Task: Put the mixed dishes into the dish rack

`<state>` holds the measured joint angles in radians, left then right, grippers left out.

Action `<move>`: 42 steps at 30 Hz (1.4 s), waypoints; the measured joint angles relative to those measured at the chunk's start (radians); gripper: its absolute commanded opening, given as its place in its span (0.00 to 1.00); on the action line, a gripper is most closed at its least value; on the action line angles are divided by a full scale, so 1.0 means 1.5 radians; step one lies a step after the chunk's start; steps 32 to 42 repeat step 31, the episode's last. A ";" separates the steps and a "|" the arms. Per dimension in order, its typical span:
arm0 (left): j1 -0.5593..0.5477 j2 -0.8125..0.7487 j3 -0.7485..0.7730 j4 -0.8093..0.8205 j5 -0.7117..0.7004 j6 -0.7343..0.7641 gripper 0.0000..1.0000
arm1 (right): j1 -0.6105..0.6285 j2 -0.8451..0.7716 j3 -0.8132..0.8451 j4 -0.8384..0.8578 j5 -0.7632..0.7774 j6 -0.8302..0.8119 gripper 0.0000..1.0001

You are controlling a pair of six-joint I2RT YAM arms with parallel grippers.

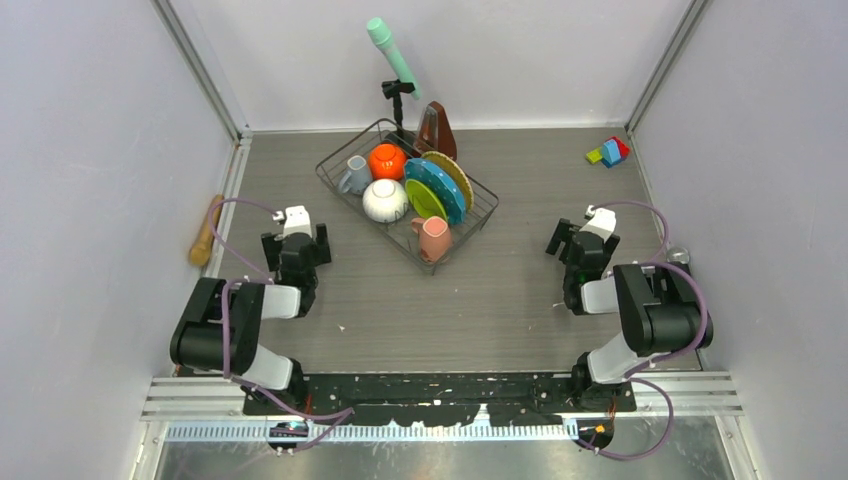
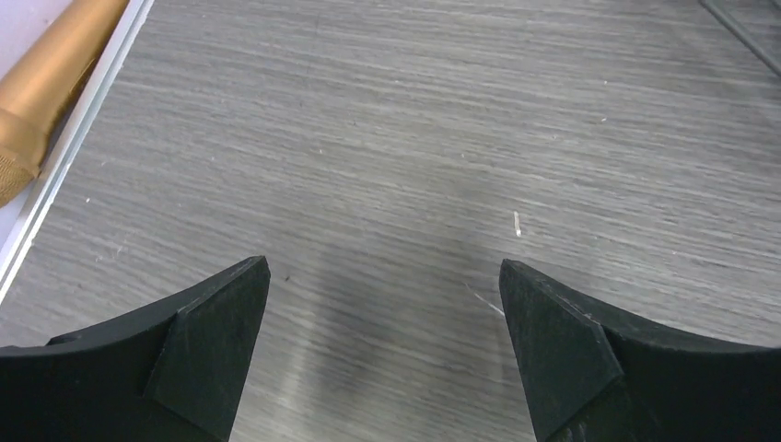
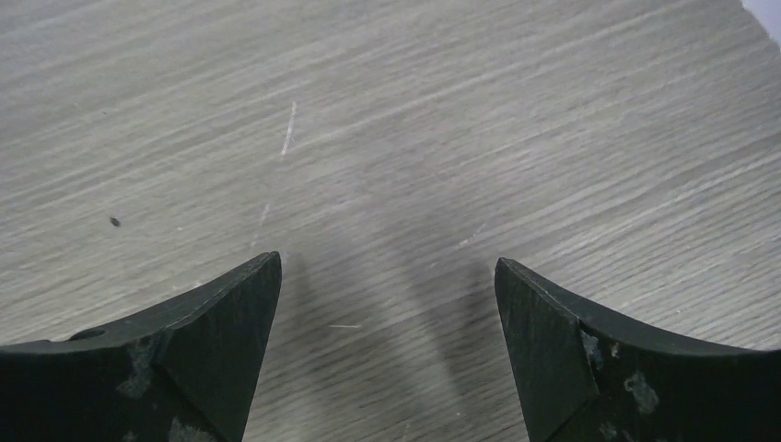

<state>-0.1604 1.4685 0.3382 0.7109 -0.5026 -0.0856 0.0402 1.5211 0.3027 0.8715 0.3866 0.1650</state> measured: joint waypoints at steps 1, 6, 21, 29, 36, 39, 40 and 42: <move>0.010 0.004 0.000 0.012 0.019 0.005 0.97 | -0.004 0.017 -0.001 0.001 -0.003 0.001 0.90; 0.049 0.045 0.000 0.100 0.125 0.016 0.98 | -0.017 0.027 0.011 0.006 -0.024 -0.002 1.00; 0.052 0.049 0.000 0.117 0.169 0.016 1.00 | -0.017 0.027 0.017 0.027 -0.040 -0.001 1.00; 0.052 0.049 0.000 0.117 0.174 0.017 1.00 | -0.017 0.027 0.017 0.027 -0.040 -0.001 1.00; 0.052 0.049 0.000 0.116 0.186 0.023 1.00 | -0.017 0.027 0.017 0.027 -0.040 -0.001 1.00; 0.052 0.049 0.000 0.116 0.186 0.023 1.00 | -0.017 0.027 0.017 0.027 -0.040 -0.001 1.00; 0.052 0.049 0.000 0.116 0.186 0.023 1.00 | -0.017 0.027 0.017 0.027 -0.040 -0.001 1.00; 0.052 0.049 0.000 0.116 0.186 0.023 1.00 | -0.017 0.027 0.017 0.027 -0.040 -0.001 1.00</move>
